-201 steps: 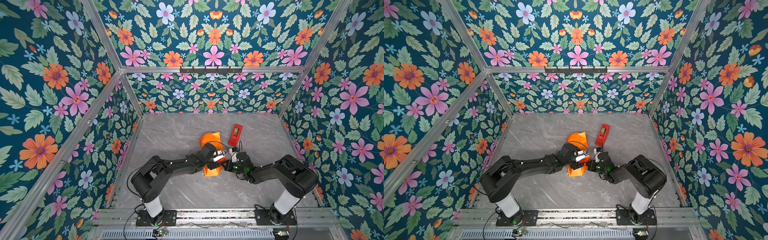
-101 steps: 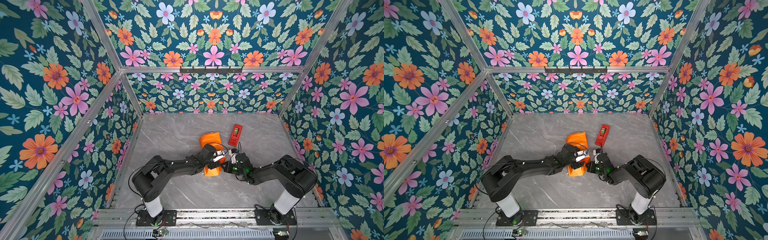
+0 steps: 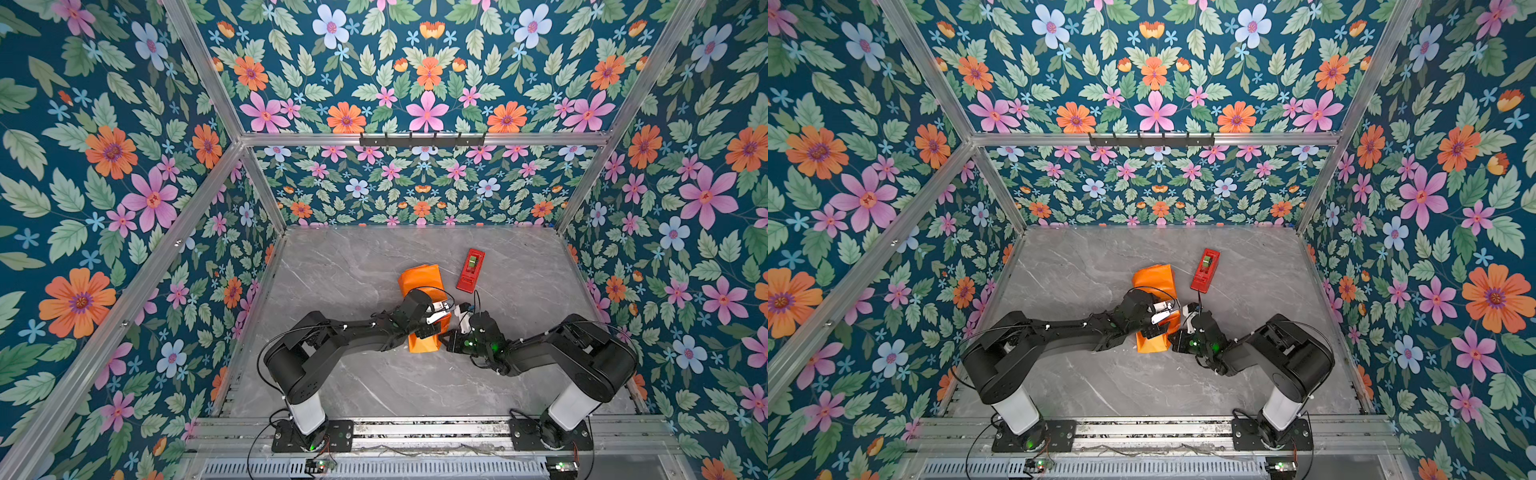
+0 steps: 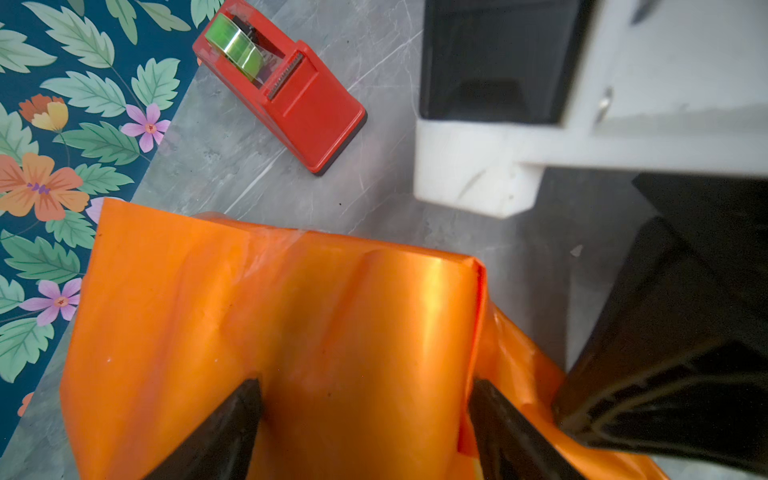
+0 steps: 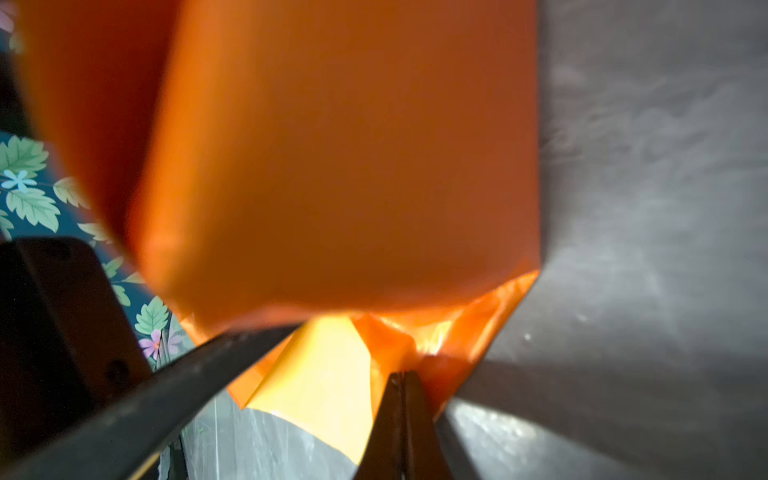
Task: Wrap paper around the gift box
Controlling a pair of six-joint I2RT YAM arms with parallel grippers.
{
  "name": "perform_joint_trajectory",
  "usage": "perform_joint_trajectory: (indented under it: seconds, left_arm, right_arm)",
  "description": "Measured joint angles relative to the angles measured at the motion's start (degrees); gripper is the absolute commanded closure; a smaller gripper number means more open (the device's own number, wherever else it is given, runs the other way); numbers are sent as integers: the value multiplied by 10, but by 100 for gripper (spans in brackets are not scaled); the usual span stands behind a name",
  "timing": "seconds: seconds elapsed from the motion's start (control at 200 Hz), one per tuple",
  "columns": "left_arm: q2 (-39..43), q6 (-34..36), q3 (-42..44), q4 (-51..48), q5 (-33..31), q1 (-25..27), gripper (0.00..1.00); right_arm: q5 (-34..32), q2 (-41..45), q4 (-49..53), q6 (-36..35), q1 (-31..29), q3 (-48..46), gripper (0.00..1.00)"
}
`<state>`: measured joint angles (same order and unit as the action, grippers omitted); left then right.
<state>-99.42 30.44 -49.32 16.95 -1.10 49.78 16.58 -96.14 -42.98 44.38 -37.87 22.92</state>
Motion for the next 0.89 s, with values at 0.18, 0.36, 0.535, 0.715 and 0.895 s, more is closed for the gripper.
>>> perform_joint_trajectory:
  seconds: [0.18,0.36,0.535,0.715,0.895]
  left_arm:
    - [2,2,2,0,-5,0,19]
    - [2,4,2,-1,-5,0,19]
    - [2,4,3,-1,-5,0,20]
    - [3,9,4,0,-6,0,20]
    - [4,10,4,-2,-7,0,20]
  right_arm:
    - [8,13,12,0,-8,-5,100]
    - [6,31,48,-3,-7,16,100]
    - [-11,31,59,-11,10,38,100]
    - [-21,21,59,-14,23,42,100]
    - [-12,-7,44,-16,25,35,100]
